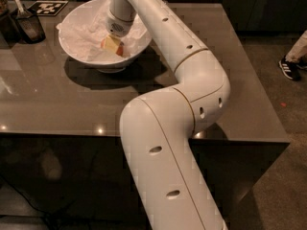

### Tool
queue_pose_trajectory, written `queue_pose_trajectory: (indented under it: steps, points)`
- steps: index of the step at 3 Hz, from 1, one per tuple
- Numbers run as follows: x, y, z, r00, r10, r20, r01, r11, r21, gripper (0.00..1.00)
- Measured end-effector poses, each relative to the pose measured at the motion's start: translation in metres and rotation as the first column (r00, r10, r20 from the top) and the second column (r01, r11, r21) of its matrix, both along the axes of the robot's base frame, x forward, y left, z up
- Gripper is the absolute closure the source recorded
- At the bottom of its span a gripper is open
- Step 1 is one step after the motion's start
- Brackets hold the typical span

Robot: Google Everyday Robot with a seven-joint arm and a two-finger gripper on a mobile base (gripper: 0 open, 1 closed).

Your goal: Pick apple from white bowl

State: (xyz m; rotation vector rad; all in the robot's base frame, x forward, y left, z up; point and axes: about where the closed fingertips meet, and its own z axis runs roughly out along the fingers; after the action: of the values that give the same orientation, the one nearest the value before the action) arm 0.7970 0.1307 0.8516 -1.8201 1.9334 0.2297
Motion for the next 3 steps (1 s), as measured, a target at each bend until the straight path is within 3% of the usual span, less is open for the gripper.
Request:
queue_pose_trajectory:
  steps: [3]
  points:
    - [0.0000,0.0000,-0.0001,1.0000,0.000,0.000,0.000,1.000,0.000,0.66]
